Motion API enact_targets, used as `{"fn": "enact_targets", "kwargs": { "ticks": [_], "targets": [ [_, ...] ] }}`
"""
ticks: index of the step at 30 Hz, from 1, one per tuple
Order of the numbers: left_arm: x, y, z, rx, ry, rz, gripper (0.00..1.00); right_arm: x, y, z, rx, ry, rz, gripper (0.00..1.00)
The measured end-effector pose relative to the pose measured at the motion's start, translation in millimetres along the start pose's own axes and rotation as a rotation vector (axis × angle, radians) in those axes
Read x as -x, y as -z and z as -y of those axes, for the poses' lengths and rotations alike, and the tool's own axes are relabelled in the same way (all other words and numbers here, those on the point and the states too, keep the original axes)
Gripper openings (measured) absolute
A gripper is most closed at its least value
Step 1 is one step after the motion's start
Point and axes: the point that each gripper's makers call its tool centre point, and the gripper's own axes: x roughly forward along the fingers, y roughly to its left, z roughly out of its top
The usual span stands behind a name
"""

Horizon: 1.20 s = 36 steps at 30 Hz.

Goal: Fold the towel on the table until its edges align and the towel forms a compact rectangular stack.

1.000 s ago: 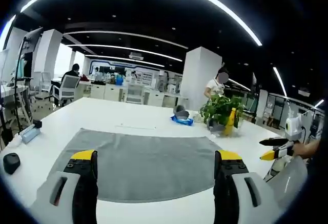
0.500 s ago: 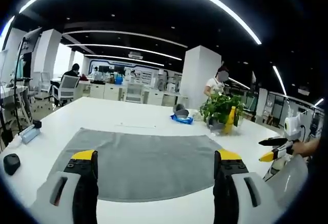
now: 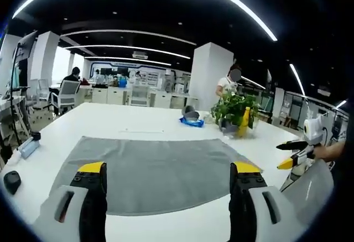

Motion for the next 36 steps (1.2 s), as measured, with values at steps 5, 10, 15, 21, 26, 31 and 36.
{"fn": "enact_targets", "kwargs": {
  "ticks": [5, 10, 15, 21, 26, 31, 36],
  "targets": [
    [0.0, 0.7, -0.3, -0.002, 0.001, -0.001, 0.94, -0.4, 1.0, 0.9, -0.014, -0.003, -0.001, 0.88],
    [1.3, -0.6, -4.3, 0.017, -0.007, 0.012, 0.94, -0.3, 1.3, 0.9, -0.005, 0.000, -0.004, 0.88],
    [1.6, -0.8, -6.2, 0.017, -0.010, 0.018, 0.94, 0.3, 1.5, 2.1, -0.006, 0.007, -0.005, 0.87],
    [1.7, -1.7, -6.2, 0.011, -0.003, 0.025, 0.90, 0.5, 1.1, 4.0, -0.009, 0.013, -0.001, 0.87],
    [1.2, -1.1, -4.2, 0.006, 0.000, 0.020, 0.90, 0.2, 1.1, 4.3, -0.013, 0.011, -0.001, 0.86],
    [1.5, -0.6, -7.3, 0.010, -0.012, 0.018, 0.90, 0.3, 0.6, 3.3, -0.013, 0.007, 0.000, 0.86],
    [0.3, -0.7, -5.0, -0.005, -0.002, 0.018, 0.90, 1.6, -1.8, 4.9, -0.031, 0.010, 0.016, 0.85]
  ]
}}
